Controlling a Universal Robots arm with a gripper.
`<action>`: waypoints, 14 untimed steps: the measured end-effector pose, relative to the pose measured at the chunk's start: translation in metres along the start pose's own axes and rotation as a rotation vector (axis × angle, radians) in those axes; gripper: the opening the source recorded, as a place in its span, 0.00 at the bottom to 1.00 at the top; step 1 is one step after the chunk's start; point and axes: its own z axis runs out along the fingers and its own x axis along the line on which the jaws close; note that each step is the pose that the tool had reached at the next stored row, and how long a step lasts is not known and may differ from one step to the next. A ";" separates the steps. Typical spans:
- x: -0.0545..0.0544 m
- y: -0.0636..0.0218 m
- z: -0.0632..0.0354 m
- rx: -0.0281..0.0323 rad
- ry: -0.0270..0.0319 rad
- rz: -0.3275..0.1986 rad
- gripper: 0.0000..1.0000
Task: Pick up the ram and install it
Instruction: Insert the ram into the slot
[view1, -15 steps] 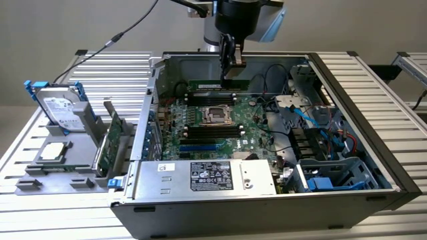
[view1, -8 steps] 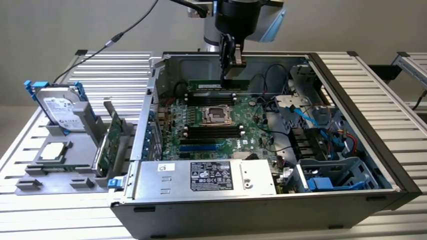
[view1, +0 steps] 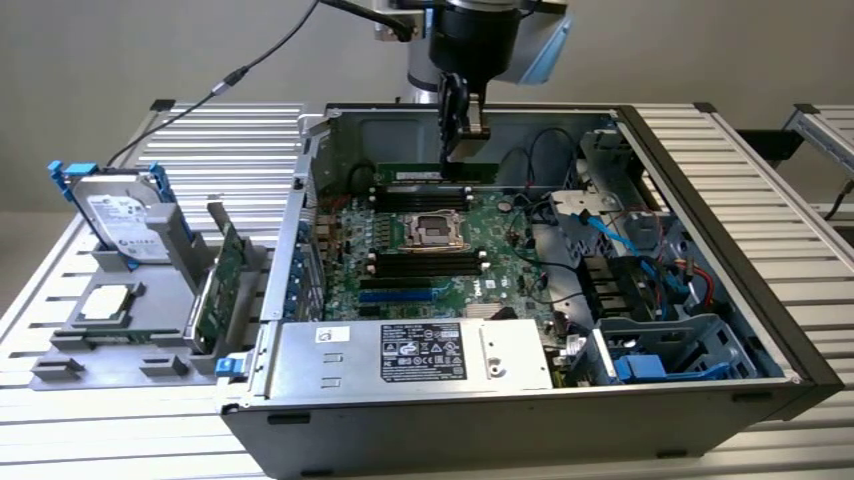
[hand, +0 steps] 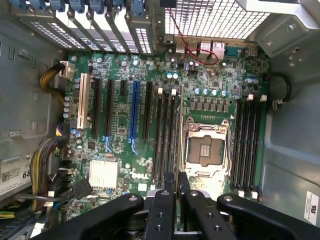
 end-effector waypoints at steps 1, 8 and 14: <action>0.000 0.0001 0.0018 -0.0001 -0.0004 0.007 0.14; 0.000 0.0011 0.0146 -0.0007 -0.0011 0.030 0.14; 0.000 0.0003 0.0286 -0.0007 -0.0006 0.031 0.14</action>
